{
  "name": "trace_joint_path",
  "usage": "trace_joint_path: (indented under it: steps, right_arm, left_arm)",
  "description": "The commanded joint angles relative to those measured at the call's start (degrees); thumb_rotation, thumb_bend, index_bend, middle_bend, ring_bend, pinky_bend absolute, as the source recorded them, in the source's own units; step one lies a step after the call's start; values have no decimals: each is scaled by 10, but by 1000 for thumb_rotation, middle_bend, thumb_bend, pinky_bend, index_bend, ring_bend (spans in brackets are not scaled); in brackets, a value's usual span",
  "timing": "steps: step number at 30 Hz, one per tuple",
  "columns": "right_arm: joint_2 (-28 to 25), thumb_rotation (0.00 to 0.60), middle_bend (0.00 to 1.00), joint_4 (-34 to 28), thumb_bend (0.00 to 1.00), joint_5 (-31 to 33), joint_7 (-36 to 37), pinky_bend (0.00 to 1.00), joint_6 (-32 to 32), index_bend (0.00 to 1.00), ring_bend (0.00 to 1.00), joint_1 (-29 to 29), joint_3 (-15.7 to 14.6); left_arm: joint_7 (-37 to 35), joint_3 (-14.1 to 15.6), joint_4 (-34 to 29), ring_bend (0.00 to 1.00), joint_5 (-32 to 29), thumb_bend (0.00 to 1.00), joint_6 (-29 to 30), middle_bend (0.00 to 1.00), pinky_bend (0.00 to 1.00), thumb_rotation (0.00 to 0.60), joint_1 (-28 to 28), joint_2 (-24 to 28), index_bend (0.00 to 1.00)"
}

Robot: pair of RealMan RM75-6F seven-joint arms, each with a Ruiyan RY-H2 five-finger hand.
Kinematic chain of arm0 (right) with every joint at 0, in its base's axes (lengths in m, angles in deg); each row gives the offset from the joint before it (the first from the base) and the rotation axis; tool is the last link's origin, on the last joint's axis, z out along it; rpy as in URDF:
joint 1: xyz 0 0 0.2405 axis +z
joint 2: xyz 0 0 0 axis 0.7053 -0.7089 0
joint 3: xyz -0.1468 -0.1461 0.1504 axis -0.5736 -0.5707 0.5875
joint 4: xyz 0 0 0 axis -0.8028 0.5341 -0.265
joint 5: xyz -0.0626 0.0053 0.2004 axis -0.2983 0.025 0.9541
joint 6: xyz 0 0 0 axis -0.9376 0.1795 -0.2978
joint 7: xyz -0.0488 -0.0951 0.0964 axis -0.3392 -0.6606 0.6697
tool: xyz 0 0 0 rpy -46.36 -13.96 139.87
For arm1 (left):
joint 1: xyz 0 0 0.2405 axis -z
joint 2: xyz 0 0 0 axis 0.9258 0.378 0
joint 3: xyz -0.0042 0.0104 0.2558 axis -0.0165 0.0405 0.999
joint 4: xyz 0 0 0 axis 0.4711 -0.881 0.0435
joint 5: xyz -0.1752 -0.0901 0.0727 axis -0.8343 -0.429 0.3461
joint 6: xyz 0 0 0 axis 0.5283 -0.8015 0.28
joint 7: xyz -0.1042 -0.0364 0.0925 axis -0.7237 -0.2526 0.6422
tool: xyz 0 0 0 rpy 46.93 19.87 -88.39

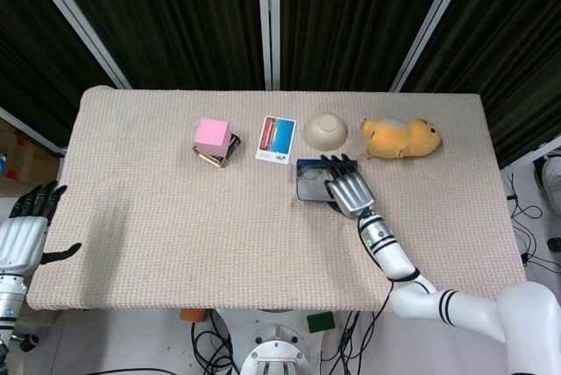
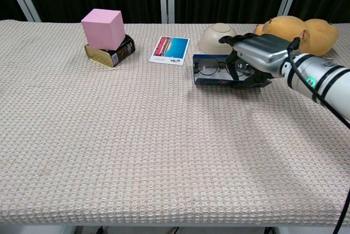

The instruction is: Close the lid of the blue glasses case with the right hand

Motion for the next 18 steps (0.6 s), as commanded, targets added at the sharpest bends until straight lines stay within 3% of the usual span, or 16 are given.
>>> trace_joint_path:
  steps: [1,10,14,18]
  right_arm:
    - [-52,600,27,-64,889,-34,13,0,33,692,0,-35,-28]
    - [-148,600,15,-179,895,-76,22,0,51,686,0,-78,-76]
    - [-158,600,12,-186,896,-78,24,0,50,685,0,-80,-70]
    - [-144,600,9,-164,896,-62,34,0,36,680,0,-69,-44]
  left_arm:
    - [3,1,-2,0,3,105,4,0,107,512,-2,-1,65]
    - [16,6,-11,0,9,106,14,0,109,514,-7,-4,65]
    - [24,5,-15,0,5,106,8,0,109,512,-5,-3,65]
    - [31,3,-20,0,0,105,0,0,109,515,0,-3,65]
